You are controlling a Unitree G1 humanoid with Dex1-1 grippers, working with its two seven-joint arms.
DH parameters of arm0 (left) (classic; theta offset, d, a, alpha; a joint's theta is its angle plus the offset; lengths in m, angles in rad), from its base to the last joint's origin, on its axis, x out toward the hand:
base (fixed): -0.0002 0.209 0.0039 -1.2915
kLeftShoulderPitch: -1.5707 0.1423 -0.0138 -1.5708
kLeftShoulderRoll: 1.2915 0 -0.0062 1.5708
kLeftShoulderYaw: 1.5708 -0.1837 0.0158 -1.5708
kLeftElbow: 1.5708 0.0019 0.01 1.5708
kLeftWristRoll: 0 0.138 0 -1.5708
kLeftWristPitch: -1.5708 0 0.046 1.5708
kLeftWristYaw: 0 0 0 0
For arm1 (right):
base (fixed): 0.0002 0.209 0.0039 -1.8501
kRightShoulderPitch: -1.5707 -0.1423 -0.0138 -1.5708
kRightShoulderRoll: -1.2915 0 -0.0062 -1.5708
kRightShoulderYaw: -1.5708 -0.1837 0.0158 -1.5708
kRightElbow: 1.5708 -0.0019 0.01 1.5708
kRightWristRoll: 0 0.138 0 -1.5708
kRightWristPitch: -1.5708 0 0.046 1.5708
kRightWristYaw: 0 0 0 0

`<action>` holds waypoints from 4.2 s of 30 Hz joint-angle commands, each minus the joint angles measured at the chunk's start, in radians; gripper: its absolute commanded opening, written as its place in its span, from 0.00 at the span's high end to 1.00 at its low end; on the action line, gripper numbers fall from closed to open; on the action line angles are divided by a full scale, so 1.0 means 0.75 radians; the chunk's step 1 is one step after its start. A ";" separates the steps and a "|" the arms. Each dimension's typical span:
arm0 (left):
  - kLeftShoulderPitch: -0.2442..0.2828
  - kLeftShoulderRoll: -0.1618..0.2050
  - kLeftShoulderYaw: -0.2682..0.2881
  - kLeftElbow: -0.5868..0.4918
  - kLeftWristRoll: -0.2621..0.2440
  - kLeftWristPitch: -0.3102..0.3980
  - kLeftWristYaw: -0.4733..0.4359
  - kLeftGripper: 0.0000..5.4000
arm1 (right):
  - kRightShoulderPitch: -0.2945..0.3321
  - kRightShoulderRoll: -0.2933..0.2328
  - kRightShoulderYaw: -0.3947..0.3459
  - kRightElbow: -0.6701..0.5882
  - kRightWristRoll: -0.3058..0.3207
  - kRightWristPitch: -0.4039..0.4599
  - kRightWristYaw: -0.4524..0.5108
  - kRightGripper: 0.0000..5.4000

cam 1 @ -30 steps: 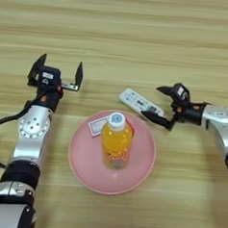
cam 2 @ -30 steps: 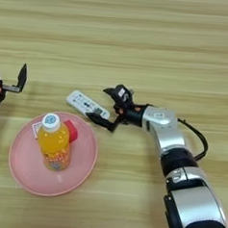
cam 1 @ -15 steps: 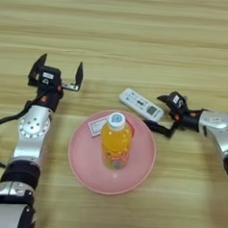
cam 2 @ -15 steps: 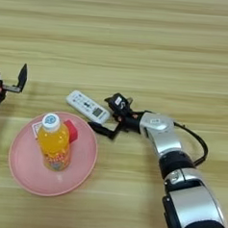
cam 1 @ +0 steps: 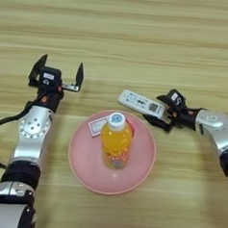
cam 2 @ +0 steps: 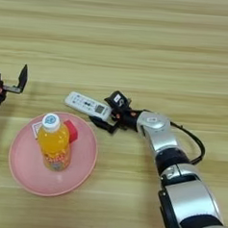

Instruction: Move the objects on the table

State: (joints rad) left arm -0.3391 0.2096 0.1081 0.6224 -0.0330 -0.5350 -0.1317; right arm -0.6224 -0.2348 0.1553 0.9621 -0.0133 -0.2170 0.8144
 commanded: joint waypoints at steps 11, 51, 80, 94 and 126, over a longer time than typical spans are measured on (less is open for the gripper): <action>-0.025 0.000 -0.008 0.038 0.019 -0.033 0.008 0.00 | -0.005 0.010 -0.004 -0.003 0.007 0.035 0.089 0.45; -0.035 -0.005 -0.016 0.048 0.018 -0.036 0.017 0.00 | 0.289 -0.154 -0.047 -0.737 0.150 0.150 0.268 0.46; -0.007 0.285 -0.165 -0.576 -0.570 0.659 -1.244 0.00 | 0.271 -0.308 -0.009 -1.005 0.223 0.311 0.368 0.46; -0.113 0.254 -0.145 -0.513 -0.601 0.772 -1.339 0.00 | 0.206 -0.329 -0.009 -1.065 0.278 0.361 0.394 0.46; -0.197 0.280 -0.219 -0.495 -0.540 0.819 -1.449 0.00 | 0.056 -0.368 0.052 -1.098 0.267 0.456 0.500 0.46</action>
State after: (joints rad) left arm -0.4691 0.4090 -0.0467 0.2504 -0.4578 0.0716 -1.2092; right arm -0.5462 -0.4991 0.1892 0.1552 0.1851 0.1197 1.1836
